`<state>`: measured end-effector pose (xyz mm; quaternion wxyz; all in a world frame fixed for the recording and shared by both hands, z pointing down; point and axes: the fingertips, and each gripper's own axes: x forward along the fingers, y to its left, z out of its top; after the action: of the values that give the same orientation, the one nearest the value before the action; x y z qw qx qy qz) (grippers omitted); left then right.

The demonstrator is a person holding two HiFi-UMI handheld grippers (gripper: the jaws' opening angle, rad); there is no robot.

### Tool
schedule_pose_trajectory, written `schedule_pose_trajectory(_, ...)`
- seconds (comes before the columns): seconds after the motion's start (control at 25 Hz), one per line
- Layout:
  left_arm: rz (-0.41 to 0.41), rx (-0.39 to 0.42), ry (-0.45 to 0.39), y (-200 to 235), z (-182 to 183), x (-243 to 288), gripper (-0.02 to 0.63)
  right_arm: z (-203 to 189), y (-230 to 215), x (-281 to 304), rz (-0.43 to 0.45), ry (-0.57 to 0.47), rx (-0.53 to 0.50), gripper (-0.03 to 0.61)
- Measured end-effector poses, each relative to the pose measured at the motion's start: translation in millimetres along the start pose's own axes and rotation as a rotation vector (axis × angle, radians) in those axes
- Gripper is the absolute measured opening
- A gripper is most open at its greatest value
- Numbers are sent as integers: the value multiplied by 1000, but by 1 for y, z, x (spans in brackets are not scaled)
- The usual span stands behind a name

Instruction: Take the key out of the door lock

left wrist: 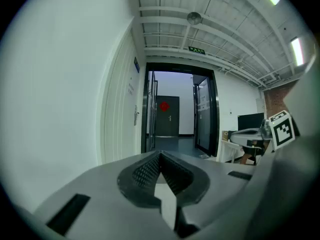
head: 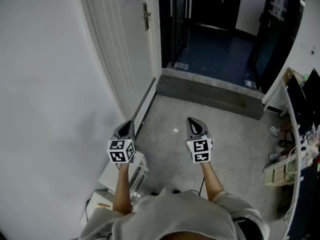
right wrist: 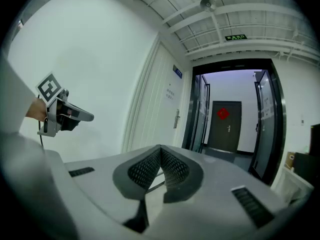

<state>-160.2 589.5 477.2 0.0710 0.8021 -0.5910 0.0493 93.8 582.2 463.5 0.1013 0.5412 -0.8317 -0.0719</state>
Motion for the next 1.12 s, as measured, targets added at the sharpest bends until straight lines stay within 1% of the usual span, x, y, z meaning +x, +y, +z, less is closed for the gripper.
schedule_pose_trajectory(0.12,-1,-1,4,3,0,8,18,1,-3,9,2,1,1,23)
schedule_pose_trajectory(0.28,5,0,12,-3,-1,9,18,1,-8,7,16,3,-6,23)
schedule_pose_trajectory(0.64,15,-1,13,-36,-2,20,18,-6,-36,-7,30,-21,-2,23)
schedule_pose_trajectory(0.92,17,-12,36,-71,-23,28,18,-26,-58,-14,52,-12,-3,23)
schedule_pose_trajectory(1.12,21,-7,52,-75,-20,44,18,-27,-69,-6,64,-10,-2,23)
